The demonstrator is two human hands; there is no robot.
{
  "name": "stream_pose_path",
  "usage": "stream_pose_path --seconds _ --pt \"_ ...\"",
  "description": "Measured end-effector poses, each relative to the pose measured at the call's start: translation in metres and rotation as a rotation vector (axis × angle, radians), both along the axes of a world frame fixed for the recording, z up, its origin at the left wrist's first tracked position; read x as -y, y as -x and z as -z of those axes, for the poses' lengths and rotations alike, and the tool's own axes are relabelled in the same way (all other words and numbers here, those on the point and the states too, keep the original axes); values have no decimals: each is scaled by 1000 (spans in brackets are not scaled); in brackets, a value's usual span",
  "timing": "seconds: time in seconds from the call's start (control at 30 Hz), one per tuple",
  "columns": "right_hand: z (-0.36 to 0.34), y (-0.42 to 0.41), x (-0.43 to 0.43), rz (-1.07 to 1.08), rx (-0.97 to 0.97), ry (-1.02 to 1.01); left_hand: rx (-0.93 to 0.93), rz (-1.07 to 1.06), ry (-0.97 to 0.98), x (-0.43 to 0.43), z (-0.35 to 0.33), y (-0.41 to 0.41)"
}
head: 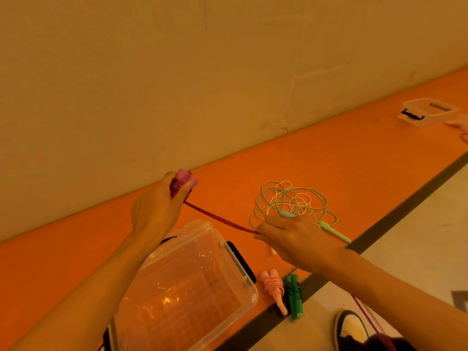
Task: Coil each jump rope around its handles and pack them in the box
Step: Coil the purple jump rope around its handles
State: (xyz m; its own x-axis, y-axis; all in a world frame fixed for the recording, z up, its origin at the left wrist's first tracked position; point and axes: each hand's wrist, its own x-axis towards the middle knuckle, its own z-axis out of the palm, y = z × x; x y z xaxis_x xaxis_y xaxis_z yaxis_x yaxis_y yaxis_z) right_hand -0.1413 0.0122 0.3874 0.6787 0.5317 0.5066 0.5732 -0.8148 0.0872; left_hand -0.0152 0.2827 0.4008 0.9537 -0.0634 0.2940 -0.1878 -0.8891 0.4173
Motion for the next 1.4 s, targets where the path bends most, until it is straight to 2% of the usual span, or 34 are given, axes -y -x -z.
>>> stream_pose_path --seconds 0.1,0.2,0.33,0.57,0.8,0.93,1.1,1.2,1.33,1.4 --pt "-23 -5 1 -83 97 -12 -44 71 -73 7 9 5" --pt "-43 -12 7 -96 215 -55 -122 143 -60 18 12 13" --pt "-66 -21 18 -93 292 -127 -138 270 -170 36 17 29" --pt "-85 -31 31 -1 181 -395 -136 425 -321 63 14 54" --pt "-88 -34 5 -107 112 -512 -60 562 -412 86 10 77" --pt "-94 -42 14 -8 63 -505 -55 653 -370 88 14 82" --pt "-87 -48 40 134 -86 -576 -78 838 -210 83 7 83" --pt "-82 -49 58 235 -204 -646 -140 798 -63 82 1 84" --pt "-81 -47 82 267 -406 -652 -85 798 42 73 3 71" --pt "-82 -44 96 266 -508 -653 -158 760 205 68 2 62"
